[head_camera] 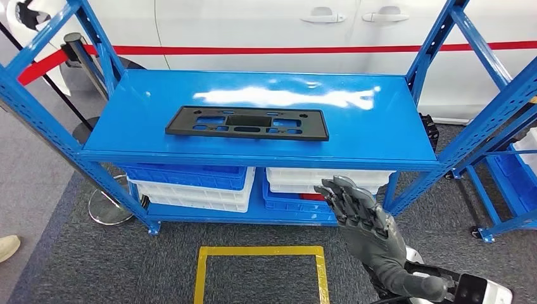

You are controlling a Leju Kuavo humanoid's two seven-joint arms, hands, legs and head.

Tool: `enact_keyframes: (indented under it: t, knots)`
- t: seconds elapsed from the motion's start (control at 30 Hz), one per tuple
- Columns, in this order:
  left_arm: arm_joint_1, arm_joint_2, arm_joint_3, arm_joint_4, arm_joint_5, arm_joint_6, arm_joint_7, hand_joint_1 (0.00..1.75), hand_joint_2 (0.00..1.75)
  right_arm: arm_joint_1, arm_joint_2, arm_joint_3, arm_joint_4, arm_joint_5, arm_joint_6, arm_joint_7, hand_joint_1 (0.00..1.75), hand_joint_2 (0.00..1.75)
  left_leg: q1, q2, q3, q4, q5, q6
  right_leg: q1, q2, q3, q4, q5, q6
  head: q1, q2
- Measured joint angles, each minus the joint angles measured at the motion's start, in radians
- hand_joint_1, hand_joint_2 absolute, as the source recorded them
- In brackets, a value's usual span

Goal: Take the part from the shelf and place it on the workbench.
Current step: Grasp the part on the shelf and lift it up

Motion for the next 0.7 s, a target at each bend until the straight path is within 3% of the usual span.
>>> enact_keyframes:
  t: [0.07,0.13,0.2,0.23,0.27,0.3,0.37,0.4,0.43,0.6,0.63,0.7]
  knots:
    - [-0.004,-0.001,0.000,0.000,-0.002,0.000,-0.001,0.00,0.00,-0.036,-0.005,0.041,0.031,-0.012,-0.033,0.005,0.00,0.00,-0.001,0.002,0.005,0.001,-0.007,-0.009,-0.005,0.002,0.007,-0.009,-0.003,-0.009,-0.001,0.000]
    - [-0.008,-0.002,0.000,0.001,-0.002,0.000,-0.001,0.00,0.00,-0.071,-0.007,0.079,0.050,-0.028,-0.058,0.011,0.00,0.00,-0.001,0.002,-0.020,0.061,-0.037,-0.018,-0.011,0.001,0.020,-0.019,-0.007,-0.020,-0.003,0.000]
    - [-0.008,-0.004,0.000,0.002,0.001,0.001,-0.001,0.00,0.00,-0.088,-0.008,0.104,0.061,-0.040,-0.072,0.018,0.00,0.00,0.003,0.002,-0.096,0.194,-0.085,-0.023,-0.011,-0.002,0.033,-0.021,-0.017,-0.028,-0.004,0.000]
    - [-0.006,-0.004,0.001,0.003,0.002,0.002,-0.001,0.00,0.00,-0.089,-0.008,0.112,0.065,-0.044,-0.075,0.020,0.00,0.00,0.004,0.002,-0.136,0.253,-0.096,-0.026,-0.010,-0.003,0.039,-0.021,-0.023,-0.029,-0.004,0.000]
    - [-0.003,-0.004,0.001,0.003,0.002,0.002,-0.001,0.00,0.00,-0.089,-0.010,0.118,0.068,-0.047,-0.078,0.020,0.00,0.00,0.005,0.002,-0.163,0.281,-0.087,-0.027,-0.010,-0.003,0.046,-0.021,-0.029,-0.029,-0.004,0.000]
    - [0.000,-0.004,0.001,0.003,0.003,0.002,-0.001,0.00,0.00,-0.089,-0.011,0.122,0.071,-0.049,-0.080,0.020,0.00,0.00,0.006,0.002,-0.172,0.271,-0.056,-0.028,-0.010,-0.001,0.056,-0.020,-0.037,-0.028,-0.004,0.000]
    - [0.002,-0.004,0.002,0.003,0.005,0.004,-0.001,0.00,0.00,-0.089,-0.014,0.129,0.076,-0.052,-0.082,0.018,0.00,0.00,0.007,0.002,-0.146,0.159,0.038,-0.024,-0.011,0.001,0.077,-0.019,-0.054,-0.023,-0.004,0.000]
    - [0.003,-0.004,0.003,0.003,0.007,0.006,-0.001,0.00,0.00,-0.089,-0.015,0.131,0.077,-0.053,-0.082,0.016,0.00,0.00,0.005,0.002,-0.125,0.100,0.070,-0.020,-0.009,0.002,0.086,-0.018,-0.063,-0.019,-0.004,0.000]
    - [0.002,-0.004,0.005,0.003,0.009,0.008,-0.001,0.00,0.00,-0.088,-0.016,0.133,0.078,-0.054,-0.082,0.012,0.00,0.00,0.002,0.002,-0.109,0.058,0.084,-0.015,-0.008,0.003,0.090,-0.017,-0.070,-0.013,-0.004,0.000]
    - [0.003,-0.007,0.014,0.003,0.019,0.014,-0.003,0.00,0.00,-0.082,-0.029,0.135,0.068,-0.061,-0.075,-0.004,0.00,0.00,0.002,0.000,-0.075,0.011,0.067,0.014,-0.008,0.002,0.091,0.011,-0.083,0.013,-0.002,0.000]
    - [0.003,-0.008,0.016,0.003,0.020,0.014,-0.004,0.00,0.00,-0.081,-0.031,0.135,0.064,-0.063,-0.073,-0.004,0.00,0.00,0.004,0.000,-0.066,0.007,0.064,0.020,-0.009,0.001,0.073,0.049,-0.099,0.016,-0.002,0.000]
    - [0.002,-0.009,0.018,0.003,0.020,0.014,-0.004,0.00,0.00,-0.076,-0.036,0.135,0.059,-0.066,-0.071,-0.005,0.00,0.00,0.004,0.000,-0.054,0.003,0.055,0.028,-0.012,0.001,0.002,0.167,-0.146,0.023,-0.002,0.000]
